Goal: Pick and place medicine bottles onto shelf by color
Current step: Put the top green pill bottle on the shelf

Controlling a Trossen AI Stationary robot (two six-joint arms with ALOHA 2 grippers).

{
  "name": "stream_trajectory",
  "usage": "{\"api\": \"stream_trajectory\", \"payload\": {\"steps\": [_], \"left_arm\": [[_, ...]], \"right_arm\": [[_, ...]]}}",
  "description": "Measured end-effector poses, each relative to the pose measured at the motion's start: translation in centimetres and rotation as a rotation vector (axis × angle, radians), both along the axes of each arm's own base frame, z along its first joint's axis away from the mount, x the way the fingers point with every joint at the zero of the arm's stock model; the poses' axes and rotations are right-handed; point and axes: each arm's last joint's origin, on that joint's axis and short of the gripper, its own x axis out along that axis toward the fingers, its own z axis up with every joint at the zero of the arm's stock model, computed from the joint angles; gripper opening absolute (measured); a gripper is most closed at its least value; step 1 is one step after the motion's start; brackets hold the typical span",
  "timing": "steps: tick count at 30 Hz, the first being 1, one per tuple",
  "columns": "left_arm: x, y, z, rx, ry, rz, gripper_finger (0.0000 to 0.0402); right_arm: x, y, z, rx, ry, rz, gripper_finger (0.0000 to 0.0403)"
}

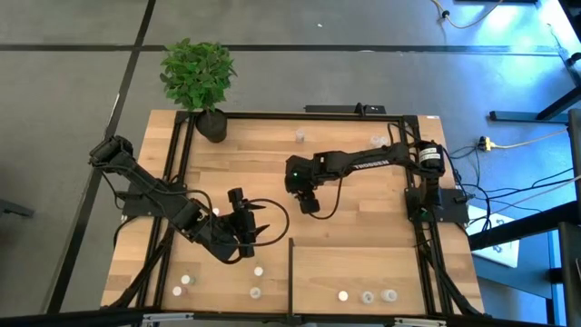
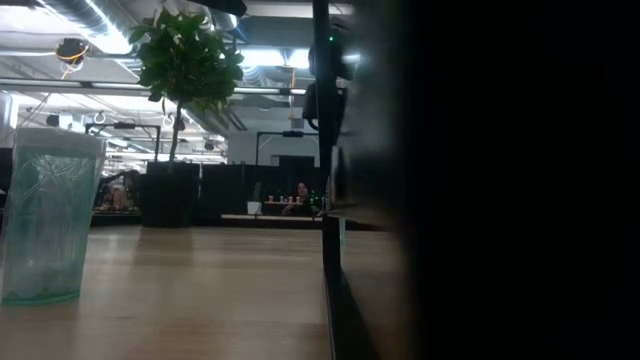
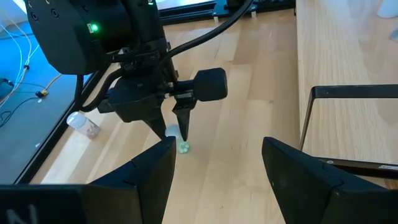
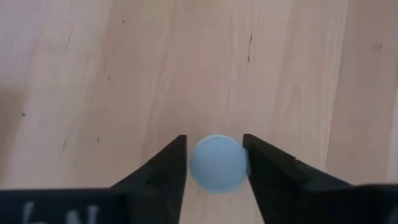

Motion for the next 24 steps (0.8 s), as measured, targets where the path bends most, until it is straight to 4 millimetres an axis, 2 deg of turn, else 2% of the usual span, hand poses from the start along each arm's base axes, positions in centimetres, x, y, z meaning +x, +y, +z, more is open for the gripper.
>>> {"api": "stream_trajectory", "payload": {"steps": [6,15,24], "left_arm": [[0.0,0.0,0.0,0.0,0.0,0.0,0.0232],[0.0,0.0,0.0,0.0,0.0,0.0,0.0232],[0.0,0.0,0.0,-0.001,-0.001,0.0,0.0232]], "right_arm": [[0.0,0.0,0.0,0.016,0.002,-0.029,0.0116],[-0.2,0.2,0.3,0.023,0.014,-0.039,0.0123],[-1.8,0.7,4.5,0.011,-0.044,-0.067,0.0123]]}}
